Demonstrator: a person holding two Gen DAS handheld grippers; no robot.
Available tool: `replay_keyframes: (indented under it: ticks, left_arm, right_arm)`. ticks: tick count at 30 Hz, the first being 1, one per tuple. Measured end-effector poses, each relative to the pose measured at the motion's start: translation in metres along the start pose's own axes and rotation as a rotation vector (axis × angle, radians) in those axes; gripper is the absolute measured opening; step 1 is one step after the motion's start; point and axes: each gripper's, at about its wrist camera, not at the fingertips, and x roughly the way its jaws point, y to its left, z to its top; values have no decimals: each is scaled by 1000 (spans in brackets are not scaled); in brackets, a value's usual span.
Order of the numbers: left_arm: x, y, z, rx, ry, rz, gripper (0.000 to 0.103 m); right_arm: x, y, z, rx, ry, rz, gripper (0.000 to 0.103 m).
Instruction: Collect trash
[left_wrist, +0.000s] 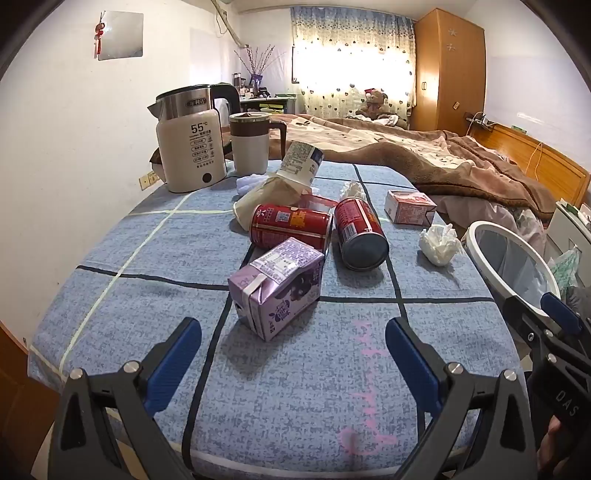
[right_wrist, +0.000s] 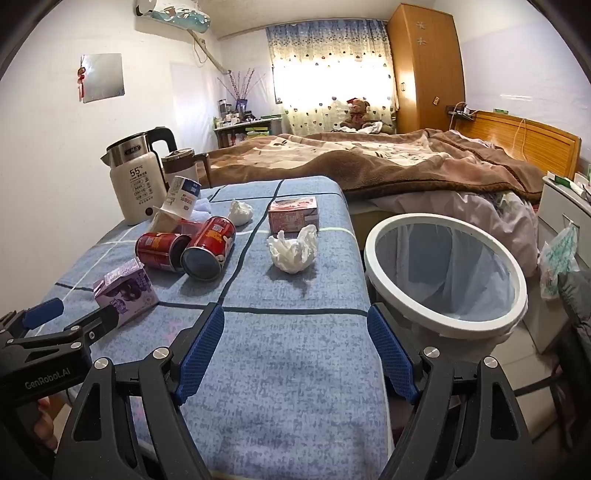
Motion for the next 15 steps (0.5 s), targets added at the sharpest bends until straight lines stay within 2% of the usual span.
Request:
replay_keyframes:
  ticks: [15]
  left_arm:
    - [-2, 3, -1, -6, -3, 2, 101]
  right_arm:
    - [-2, 1, 1, -3, -2, -9, 80]
